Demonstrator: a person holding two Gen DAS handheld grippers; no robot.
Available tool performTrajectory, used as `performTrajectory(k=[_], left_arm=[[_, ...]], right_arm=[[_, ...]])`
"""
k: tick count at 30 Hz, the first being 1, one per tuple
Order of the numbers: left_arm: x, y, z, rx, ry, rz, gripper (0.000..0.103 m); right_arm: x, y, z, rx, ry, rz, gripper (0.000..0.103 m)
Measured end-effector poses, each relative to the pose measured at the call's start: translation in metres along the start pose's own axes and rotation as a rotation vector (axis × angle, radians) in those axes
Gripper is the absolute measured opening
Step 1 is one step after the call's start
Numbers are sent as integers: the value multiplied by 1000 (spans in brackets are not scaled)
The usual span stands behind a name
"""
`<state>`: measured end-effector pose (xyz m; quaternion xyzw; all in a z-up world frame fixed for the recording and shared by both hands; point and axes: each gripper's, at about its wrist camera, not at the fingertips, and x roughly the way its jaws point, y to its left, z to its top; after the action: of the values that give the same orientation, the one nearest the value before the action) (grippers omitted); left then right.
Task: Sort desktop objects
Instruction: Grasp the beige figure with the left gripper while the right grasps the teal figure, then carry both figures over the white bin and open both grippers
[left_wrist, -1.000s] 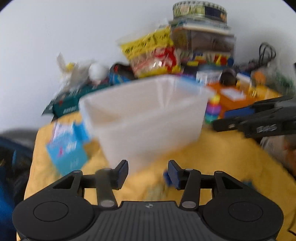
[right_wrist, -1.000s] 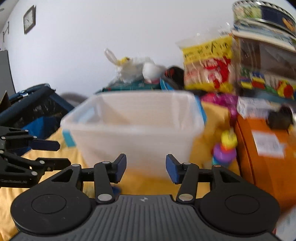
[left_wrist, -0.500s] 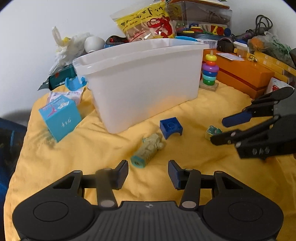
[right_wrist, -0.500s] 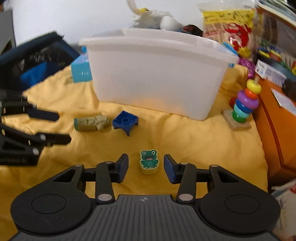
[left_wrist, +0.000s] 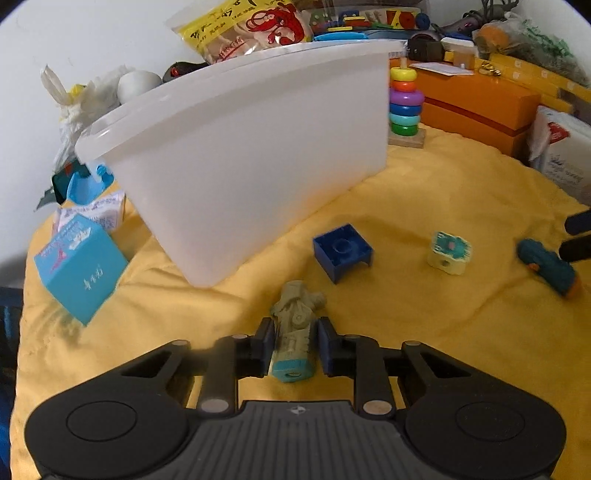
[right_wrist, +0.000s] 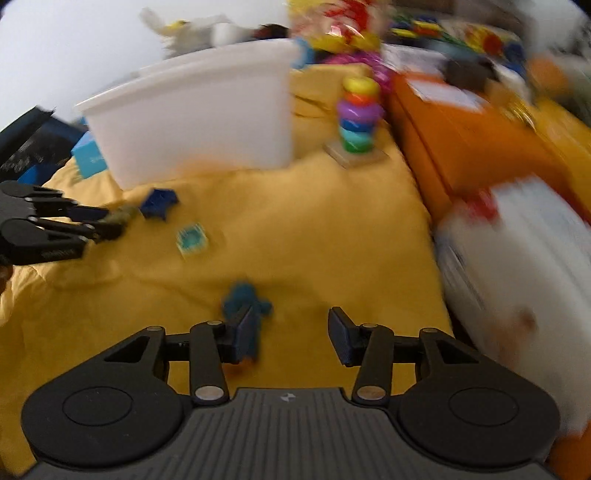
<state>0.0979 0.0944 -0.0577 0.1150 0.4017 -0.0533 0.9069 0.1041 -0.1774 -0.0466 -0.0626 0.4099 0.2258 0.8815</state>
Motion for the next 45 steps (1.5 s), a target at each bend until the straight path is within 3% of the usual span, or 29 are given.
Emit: performTrajectory(k=[5,10,19,24,25,28,34,41,45], left_arm=[[-30,-11,-23,-97,39,-87,28],[-58,-36,-40,-156,28,-87,27],[-49,-49,-47,-157,48,-62,31],[-47,-48,-46,-171,37,-67,27],[-48,-48,-46,-174,36,-68,27],[-56,-45,-42,-184,10,-63,27],[-93,-18,2,-198,-147,-24,27],[-118,21,79,-168,-354,67,27],[-115,40,115,-160,-422,124,27]], right_arm=[[-9,2,-16,-20,18,4,48],[-10,26,-5,-95,-38,47,47],[13,56,6,-199,0,144,51],[28,59,4,-173,44,182,42],[27,60,4,-188,34,178,33],[21,58,6,-202,31,183,33],[-4,55,33,-242,-69,153,33],[-28,46,115,-227,-285,140,33],[-26,52,159,-243,-377,116,34]])
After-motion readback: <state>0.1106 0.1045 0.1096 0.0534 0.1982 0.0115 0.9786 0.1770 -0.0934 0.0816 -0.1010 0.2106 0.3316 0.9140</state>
